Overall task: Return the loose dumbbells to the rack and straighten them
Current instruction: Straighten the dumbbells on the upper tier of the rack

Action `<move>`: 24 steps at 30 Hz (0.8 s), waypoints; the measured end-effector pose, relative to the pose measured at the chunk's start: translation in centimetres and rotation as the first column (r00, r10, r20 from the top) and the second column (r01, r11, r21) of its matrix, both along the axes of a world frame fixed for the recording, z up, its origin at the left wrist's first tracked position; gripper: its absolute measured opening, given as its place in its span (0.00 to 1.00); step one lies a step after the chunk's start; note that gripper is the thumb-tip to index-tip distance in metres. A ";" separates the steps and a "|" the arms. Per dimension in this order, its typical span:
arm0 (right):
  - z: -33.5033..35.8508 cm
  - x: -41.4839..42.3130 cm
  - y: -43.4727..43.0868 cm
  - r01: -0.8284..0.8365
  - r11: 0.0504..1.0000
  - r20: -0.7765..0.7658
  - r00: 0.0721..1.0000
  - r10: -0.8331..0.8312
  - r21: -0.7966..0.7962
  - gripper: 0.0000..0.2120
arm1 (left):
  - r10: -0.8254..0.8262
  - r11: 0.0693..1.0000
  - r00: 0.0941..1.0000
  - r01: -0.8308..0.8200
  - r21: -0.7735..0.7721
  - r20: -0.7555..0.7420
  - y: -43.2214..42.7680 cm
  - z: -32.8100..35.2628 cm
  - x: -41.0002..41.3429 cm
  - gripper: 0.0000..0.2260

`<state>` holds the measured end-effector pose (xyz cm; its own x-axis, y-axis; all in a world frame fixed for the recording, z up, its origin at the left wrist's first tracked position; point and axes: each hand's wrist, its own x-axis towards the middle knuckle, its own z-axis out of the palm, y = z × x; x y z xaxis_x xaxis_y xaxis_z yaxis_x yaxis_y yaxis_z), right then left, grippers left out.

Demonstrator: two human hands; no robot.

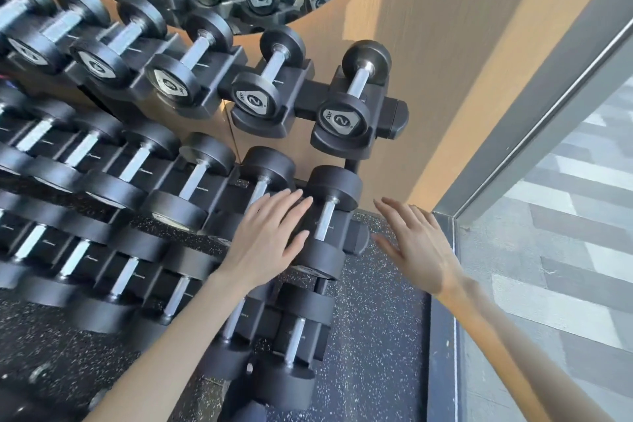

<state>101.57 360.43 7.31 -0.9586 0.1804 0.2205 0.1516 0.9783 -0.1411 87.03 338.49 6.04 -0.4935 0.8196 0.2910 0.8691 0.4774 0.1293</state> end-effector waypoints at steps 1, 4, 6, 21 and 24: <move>0.0 -1.2 0.4 0.004 1.000 0.014 1.000 -0.004 -0.001 0.24 | -0.009 1.000 1.000 0.009 0.016 0.007 0.5 -0.1 -1.1 0.22; 0.2 -5.3 1.4 0.024 1.000 0.037 0.999 -0.024 0.005 0.26 | -0.046 0.998 0.999 0.045 0.035 0.016 2.0 -0.6 -4.9 0.22; 0.2 -7.9 1.9 0.045 0.999 0.014 0.999 -0.046 0.021 0.26 | -0.085 0.995 0.996 0.084 0.053 0.015 3.2 -1.1 -8.1 0.22; 0.6 -26.0 11.6 0.087 0.920 -0.032 0.994 -0.107 -0.381 0.21 | -0.328 0.870 0.854 0.107 0.480 0.404 18.0 -7.9 -24.2 0.25; -1.4 -27.7 12.0 0.049 0.857 -0.141 0.980 -0.141 -0.513 0.16 | -0.349 0.818 0.828 0.041 0.574 0.438 19.9 -9.2 -25.3 0.22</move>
